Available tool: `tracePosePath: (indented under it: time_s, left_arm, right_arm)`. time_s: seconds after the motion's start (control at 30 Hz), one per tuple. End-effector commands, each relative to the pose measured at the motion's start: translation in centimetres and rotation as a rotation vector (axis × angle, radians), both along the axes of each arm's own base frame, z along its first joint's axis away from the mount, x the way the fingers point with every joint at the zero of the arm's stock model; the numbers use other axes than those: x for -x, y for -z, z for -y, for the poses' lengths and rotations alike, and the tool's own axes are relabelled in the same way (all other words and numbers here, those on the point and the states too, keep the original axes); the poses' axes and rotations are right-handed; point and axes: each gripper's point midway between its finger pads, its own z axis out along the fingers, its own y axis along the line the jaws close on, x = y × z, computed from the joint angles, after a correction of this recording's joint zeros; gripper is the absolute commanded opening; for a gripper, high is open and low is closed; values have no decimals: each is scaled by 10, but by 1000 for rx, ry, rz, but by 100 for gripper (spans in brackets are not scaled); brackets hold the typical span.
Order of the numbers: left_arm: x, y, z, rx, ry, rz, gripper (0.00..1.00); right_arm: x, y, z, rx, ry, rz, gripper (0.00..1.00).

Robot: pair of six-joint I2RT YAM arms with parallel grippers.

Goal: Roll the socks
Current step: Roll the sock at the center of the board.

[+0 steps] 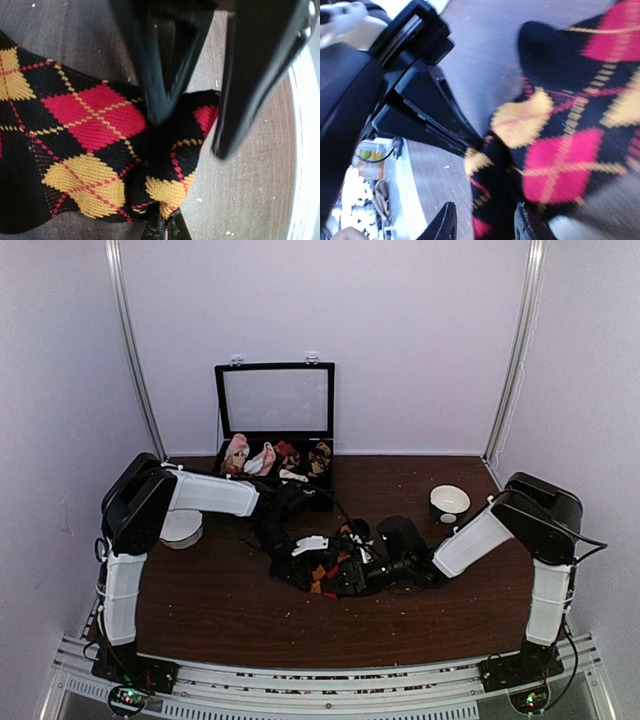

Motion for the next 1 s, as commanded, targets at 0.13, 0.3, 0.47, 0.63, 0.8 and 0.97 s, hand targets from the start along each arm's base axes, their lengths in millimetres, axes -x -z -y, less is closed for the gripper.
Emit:
tracePosePath:
  time_s: [0.13, 0.3, 0.47, 0.63, 0.8, 0.97]
  left_arm:
    - [8, 42, -27, -159, -61, -133, 0]
    - [10, 44, -29, -183, -63, -176, 0]
    - [10, 45, -28, -206, -66, -219, 0]
    - [3, 42, -26, -212, -118, -280, 0]
    - [3, 34, -23, -209, -151, -376, 0]
    - [7, 29, -22, -212, -168, -465, 0]
  right_arm:
    - [-1, 34, 55, 278, 146, -14, 42]
    - [11, 45, 81, 391, 159, -11, 43]
    - [19, 30, 103, 425, 173, 87, 52]
    - [25, 22, 115, 556, 153, 222, 100]
    - [20, -30, 116, 722, 210, 622, 100]
    - [0, -84, 152, 727, 629, 810, 100]
